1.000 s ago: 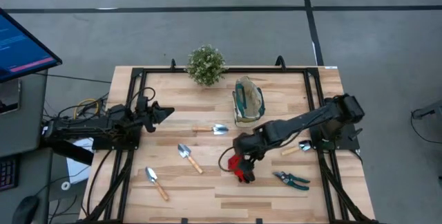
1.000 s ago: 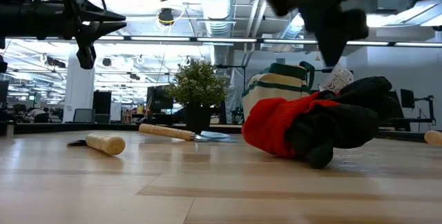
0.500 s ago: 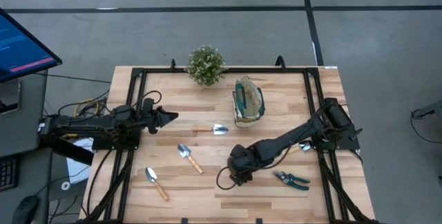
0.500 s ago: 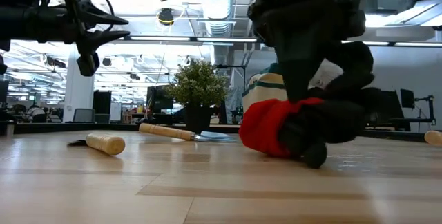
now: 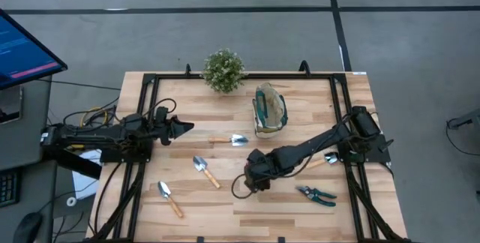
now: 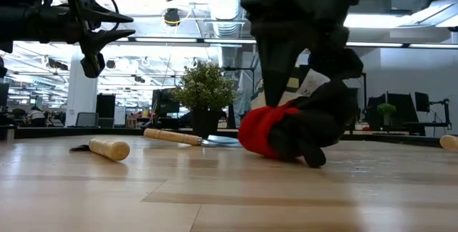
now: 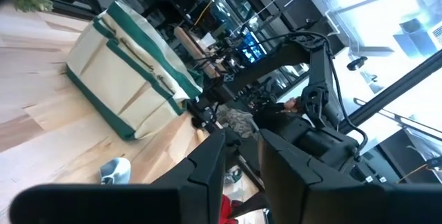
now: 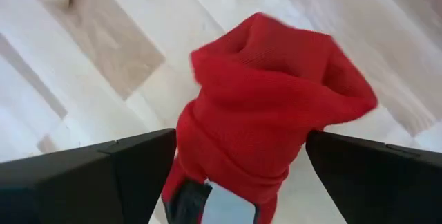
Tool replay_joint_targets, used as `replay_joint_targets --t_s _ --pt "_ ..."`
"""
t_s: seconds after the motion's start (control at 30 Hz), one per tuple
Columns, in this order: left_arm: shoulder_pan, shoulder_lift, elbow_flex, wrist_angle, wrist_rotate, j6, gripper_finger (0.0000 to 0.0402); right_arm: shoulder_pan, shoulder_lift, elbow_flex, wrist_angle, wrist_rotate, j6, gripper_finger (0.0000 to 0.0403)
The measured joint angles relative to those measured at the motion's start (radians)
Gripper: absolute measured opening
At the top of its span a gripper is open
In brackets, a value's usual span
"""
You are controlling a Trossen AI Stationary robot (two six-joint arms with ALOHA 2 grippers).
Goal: Pick & Place Garden tools in Gardening bag
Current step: Put the red gloves into the white gardening bag
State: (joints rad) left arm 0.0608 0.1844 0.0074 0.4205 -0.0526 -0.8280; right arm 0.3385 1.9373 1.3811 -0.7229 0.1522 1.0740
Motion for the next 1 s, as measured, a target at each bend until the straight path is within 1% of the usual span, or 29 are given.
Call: replay_joint_targets --t_s 0.2,0.27,0.43,0.5,0.57,0.67,0.73,0.8,0.9,0.93,1.0 --pt "0.000 0.000 0.000 0.007 -0.001 0.000 0.0087 -0.053 0.046 -0.005 0.017 -0.023 -0.026 0.0318" --pt "0.000 0.000 0.000 0.008 0.001 0.000 0.0087 -0.059 0.076 0.012 0.045 -0.044 -0.037 0.0318" --pt "0.000 0.015 0.000 0.015 0.022 0.000 0.0087 -0.048 0.098 0.015 0.020 -0.051 -0.038 0.0317" --pt "0.000 0.026 0.000 0.019 0.026 0.000 0.0087 -0.044 0.095 0.014 -0.008 -0.054 -0.037 0.0311" --pt "0.000 0.032 0.000 0.024 0.034 0.000 0.0087 -0.044 0.095 0.014 -0.014 -0.066 -0.038 0.0297" --pt "0.000 0.041 0.000 0.030 0.037 0.000 0.0087 -0.045 0.095 0.011 -0.031 -0.081 -0.037 0.0259" --pt "0.000 0.046 0.000 0.030 0.040 0.000 0.0087 -0.045 0.095 0.011 -0.036 -0.097 -0.037 0.0220" --pt "0.000 0.046 0.000 0.033 0.039 0.000 0.0087 -0.045 0.094 0.011 -0.033 -0.111 -0.035 0.0167" --pt "0.000 0.046 0.000 0.034 0.039 0.000 0.0087 -0.054 0.092 0.012 -0.029 -0.167 -0.026 0.0070" --pt "0.000 0.046 0.000 0.034 0.039 0.000 0.0087 -0.060 0.092 0.013 -0.027 -0.190 -0.027 0.0052" --pt "0.000 0.046 0.000 0.034 0.039 0.000 0.0087 -0.067 0.094 0.030 -0.039 -0.217 -0.036 0.0058"
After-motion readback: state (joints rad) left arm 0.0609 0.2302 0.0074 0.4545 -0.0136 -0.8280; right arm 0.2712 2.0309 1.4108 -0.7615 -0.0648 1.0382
